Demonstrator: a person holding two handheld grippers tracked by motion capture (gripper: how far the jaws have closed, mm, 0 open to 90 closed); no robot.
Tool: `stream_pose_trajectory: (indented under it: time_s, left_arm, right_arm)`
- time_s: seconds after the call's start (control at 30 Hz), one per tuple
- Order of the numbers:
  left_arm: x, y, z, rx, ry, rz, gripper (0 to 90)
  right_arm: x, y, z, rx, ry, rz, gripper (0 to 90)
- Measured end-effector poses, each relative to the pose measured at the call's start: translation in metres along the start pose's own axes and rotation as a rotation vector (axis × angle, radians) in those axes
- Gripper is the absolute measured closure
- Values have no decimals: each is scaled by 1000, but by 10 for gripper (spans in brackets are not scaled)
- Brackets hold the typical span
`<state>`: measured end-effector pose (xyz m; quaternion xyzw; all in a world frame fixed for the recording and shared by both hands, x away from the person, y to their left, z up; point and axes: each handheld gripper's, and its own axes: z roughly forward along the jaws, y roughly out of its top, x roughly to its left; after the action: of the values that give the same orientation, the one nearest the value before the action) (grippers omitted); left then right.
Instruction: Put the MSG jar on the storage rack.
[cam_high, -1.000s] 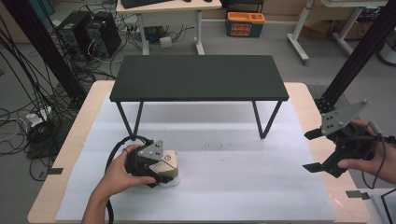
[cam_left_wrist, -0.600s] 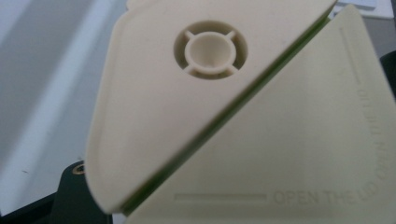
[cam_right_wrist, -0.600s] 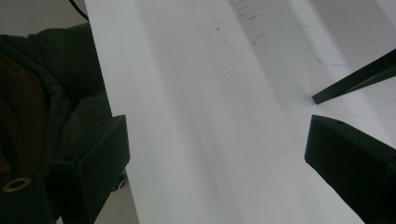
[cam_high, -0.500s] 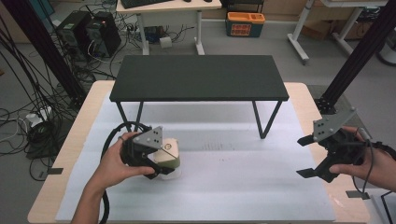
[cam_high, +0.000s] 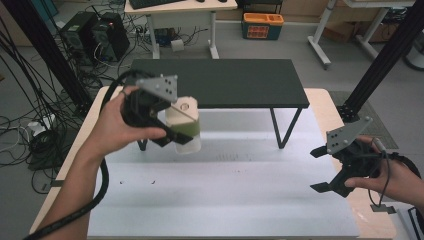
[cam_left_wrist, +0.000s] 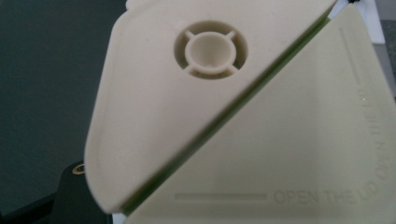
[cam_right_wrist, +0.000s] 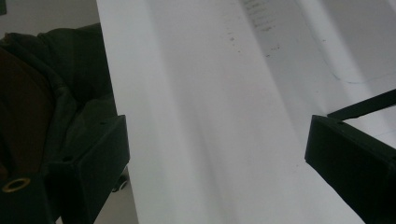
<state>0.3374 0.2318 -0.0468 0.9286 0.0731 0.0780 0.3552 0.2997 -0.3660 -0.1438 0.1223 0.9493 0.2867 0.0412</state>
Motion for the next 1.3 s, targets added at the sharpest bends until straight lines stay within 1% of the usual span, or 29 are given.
stream_pose_trajectory:
  time_s: [0.03, 0.07, 0.1, 0.13, 0.17, 0.2, 0.3, 0.33, 0.4, 0.43, 0.47, 0.53, 0.57, 0.6, 0.63, 0.67, 0.7, 0.73, 0.77, 0.83, 0.97, 1.1, 1.13, 1.17, 1.3]
  left_arm:
    - [3, 11, -5, 5, 8, -3, 294]
    - [9, 29, -13, 11, 29, -8, 294]
    - [9, 29, -13, 11, 29, -8, 294]
    - [11, 35, -16, 14, 33, -9, 294]
    - [16, 45, -21, 13, 38, -12, 294]
    - [23, 58, -27, 7, 46, -19, 294]
    - [32, 79, -36, -6, 74, -28, 294]
    - [32, 79, -36, -6, 74, -28, 294]
    - [39, 94, -40, -18, 91, -33, 294]
    - [46, 106, -42, -19, 104, -38, 294]
    - [46, 106, -42, -19, 104, -38, 294]
    - [51, 120, -41, -15, 130, -44, 294]
    - [60, 134, -37, -11, 145, -59, 294]
    - [60, 134, -37, -11, 145, -59, 294]
    - [67, 142, -32, -14, 152, -66, 294]
    - [71, 146, -29, -19, 156, -71, 294]
    - [71, 146, -29, -19, 156, -71, 294]
    - [79, 150, -22, -28, 157, -76, 294]
    - [79, 150, -22, -28, 157, -76, 294]
    - [86, 154, -14, -36, 161, -79, 294]
    - [100, 156, 9, -46, 170, -97, 294]
    - [112, 157, 32, -24, 166, -110, 294]
    - [121, 157, 45, -10, 156, -123, 294]
    - [121, 157, 45, -10, 156, -123, 294]
    - [132, 158, 65, 23, 147, -129, 294]
  right_arm:
    - [1, 1, -1, 1, -1, -3, 63]
    - [2, 2, -2, -2, -3, -8, 63]
    - [2, 2, -2, -2, -3, -8, 63]
    - [3, 1, -3, -6, -6, -9, 63]
    - [3, 0, -4, -11, -7, -8, 63]
    - [3, 0, -4, -11, -9, -9, 63]
    - [3, -3, -6, -17, -12, -3, 63]
    - [3, -3, -6, -17, -12, -3, 63]
    - [4, -6, -7, -24, -15, 1, 64]
    - [4, -7, -8, -24, -16, 0, 64]
    - [4, -7, -8, -24, -16, 0, 64]
    - [4, -7, -9, -25, -20, 2, 64]
    - [5, -8, -10, -31, -22, 3, 64]
    - [5, -8, -10, -31, -22, 3, 64]
    - [5, -10, -12, -43, -28, 4, 65]
    - [5, -11, -12, -47, -27, 5, 68]
    - [5, -11, -12, -47, -27, 5, 68]
    - [6, -13, -14, -54, -30, 6, 69]
    - [6, -13, -14, -54, -30, 6, 69]
    - [6, -15, -15, -60, -31, 12, 70]
    - [4, -18, -16, -62, -33, 18, 70]
    - [1, -22, -17, -65, -35, 27, 70]
    - [1, -23, -17, -68, -36, 29, 70]
    - [1, -23, -17, -68, -36, 29, 70]
    - [-1, -26, -17, -67, -35, 32, 69]
